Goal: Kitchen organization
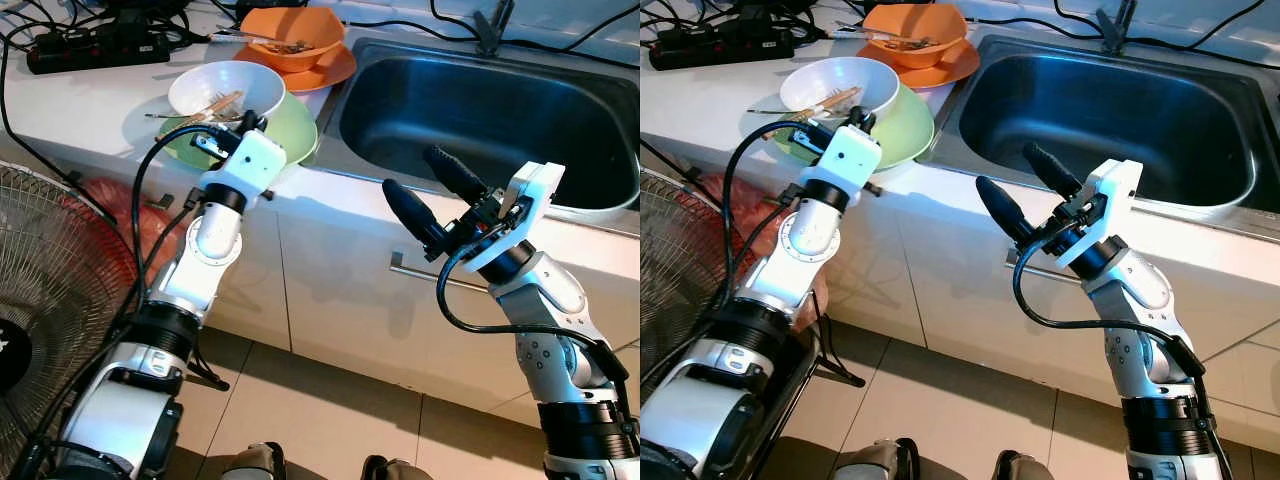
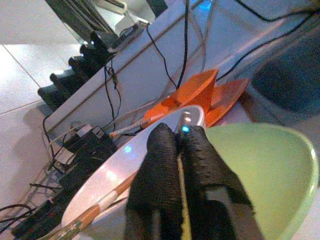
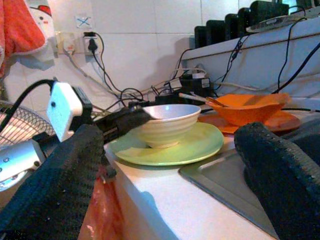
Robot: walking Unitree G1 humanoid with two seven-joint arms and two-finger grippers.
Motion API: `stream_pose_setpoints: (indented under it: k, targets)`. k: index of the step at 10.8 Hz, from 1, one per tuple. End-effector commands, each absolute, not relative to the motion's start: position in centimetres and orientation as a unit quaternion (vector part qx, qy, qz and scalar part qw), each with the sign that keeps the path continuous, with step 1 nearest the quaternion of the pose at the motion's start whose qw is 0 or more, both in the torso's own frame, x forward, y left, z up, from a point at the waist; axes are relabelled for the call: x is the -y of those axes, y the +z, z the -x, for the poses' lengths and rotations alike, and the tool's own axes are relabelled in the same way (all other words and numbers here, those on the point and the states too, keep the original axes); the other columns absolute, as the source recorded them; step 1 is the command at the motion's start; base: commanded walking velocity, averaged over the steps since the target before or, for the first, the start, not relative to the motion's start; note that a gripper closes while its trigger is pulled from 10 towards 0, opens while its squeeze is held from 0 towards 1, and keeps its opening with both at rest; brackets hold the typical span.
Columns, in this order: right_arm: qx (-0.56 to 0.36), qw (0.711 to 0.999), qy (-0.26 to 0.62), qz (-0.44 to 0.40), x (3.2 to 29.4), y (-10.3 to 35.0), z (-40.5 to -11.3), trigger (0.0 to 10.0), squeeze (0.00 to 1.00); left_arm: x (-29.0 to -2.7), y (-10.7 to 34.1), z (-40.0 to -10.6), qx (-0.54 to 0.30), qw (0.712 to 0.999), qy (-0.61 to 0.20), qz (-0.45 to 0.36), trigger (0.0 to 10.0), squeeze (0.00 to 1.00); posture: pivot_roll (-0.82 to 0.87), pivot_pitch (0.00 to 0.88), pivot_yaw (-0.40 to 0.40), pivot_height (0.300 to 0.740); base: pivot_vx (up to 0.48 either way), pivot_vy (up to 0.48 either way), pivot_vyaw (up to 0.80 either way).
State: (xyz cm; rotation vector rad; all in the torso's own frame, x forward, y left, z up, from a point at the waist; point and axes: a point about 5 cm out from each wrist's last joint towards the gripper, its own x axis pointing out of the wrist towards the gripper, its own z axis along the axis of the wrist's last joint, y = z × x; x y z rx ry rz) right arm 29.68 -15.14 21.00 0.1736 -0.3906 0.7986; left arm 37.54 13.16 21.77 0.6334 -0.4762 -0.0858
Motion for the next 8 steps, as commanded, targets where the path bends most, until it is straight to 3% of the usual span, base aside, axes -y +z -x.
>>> stream_pose_setpoints:
  k: [1,2,3,4,8]
  targets:
    - [0.186,0.898,0.392,-0.078,14.9,21.0,-29.6,10.0,0.00,-12.7,22.9,-37.4,0.255,0.921,-0.050,-0.290,0.0,0.00,0.04,0.134,0.006,0.740,0.000,0.000,0.00]
    - [0.185,0.898,0.392,-0.078,14.9,20.9,-29.7,10.0,0.00,-12.5,23.1,-37.3,0.261,0.923,-0.056,-0.278,0.0,0.00,0.04,0.134,0.006,0.740,0.000,0.000,0.00]
    - [0.184,0.898,0.392,-0.077,14.9,20.9,-29.7,10.0,0.00,-12.3,23.4,-37.1,0.272,0.923,-0.064,-0.265,8.8,0.00,0.04,0.134,0.006,0.740,0.000,0.000,0.00]
    - [0.183,0.898,0.393,-0.076,14.8,20.9,-29.7,10.0,0.00,-12.1,23.6,-37.0,0.279,0.923,-0.069,-0.257,10.0,0.00,0.04,0.134,0.006,0.740,0.000,0.000,0.00]
    - [0.183,0.899,0.391,-0.075,14.8,20.8,-29.8,10.0,0.00,-11.7,24.4,-36.5,0.309,0.913,-0.077,-0.253,10.0,0.00,0.04,0.122,0.005,0.740,0.000,0.000,0.00]
